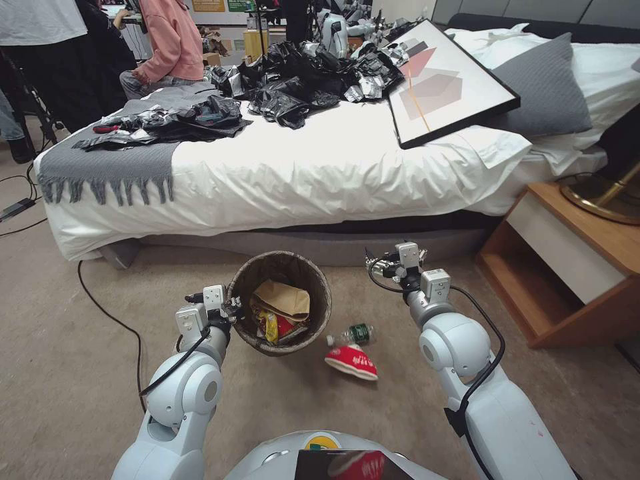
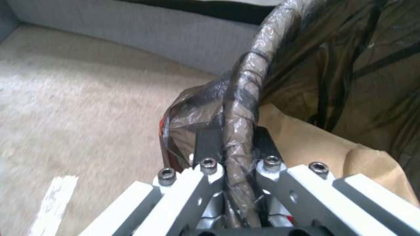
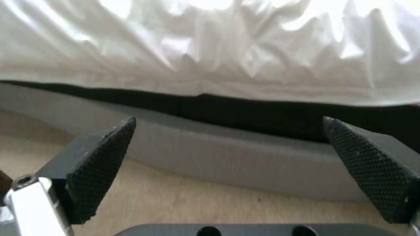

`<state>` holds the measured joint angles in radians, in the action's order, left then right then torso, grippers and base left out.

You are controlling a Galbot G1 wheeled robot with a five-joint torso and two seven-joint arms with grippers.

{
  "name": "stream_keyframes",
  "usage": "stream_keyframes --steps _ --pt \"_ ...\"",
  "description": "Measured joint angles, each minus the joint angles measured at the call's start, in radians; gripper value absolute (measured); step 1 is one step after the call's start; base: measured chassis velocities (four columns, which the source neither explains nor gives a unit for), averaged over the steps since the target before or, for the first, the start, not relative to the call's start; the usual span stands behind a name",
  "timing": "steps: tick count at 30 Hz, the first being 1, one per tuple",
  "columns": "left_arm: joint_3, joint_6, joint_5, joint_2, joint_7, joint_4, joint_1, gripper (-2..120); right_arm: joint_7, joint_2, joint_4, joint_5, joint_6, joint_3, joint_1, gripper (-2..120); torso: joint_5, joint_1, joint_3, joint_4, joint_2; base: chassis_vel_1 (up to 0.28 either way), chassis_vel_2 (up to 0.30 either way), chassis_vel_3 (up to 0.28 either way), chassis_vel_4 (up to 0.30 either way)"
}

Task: Pick up the trash bin, then pick up the garbage from the floor and place it into the trash bin.

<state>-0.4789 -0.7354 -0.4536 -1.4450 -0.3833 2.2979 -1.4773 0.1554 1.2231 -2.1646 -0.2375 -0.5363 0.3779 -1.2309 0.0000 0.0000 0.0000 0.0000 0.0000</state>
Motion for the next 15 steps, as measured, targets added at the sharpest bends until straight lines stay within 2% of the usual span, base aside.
stream_keyframes --steps 7,15 --pt "-0.002 0.000 -0.001 0.000 0.000 0.000 0.001 2 -0.001 0.002 0.002 0.005 0.005 -0.003 0.001 100 0.0000 0.000 0.000 -0.0002 0.000 0.154 -0.168 -0.171 0.177" --pt "-0.003 0.000 -0.002 -0.001 0.000 0.004 -0.003 2 0.010 0.006 0.012 0.005 0.053 -0.007 -0.001 100 -0.0001 0.000 0.000 0.0001 0.000 0.010 -0.008 -0.008 0.011"
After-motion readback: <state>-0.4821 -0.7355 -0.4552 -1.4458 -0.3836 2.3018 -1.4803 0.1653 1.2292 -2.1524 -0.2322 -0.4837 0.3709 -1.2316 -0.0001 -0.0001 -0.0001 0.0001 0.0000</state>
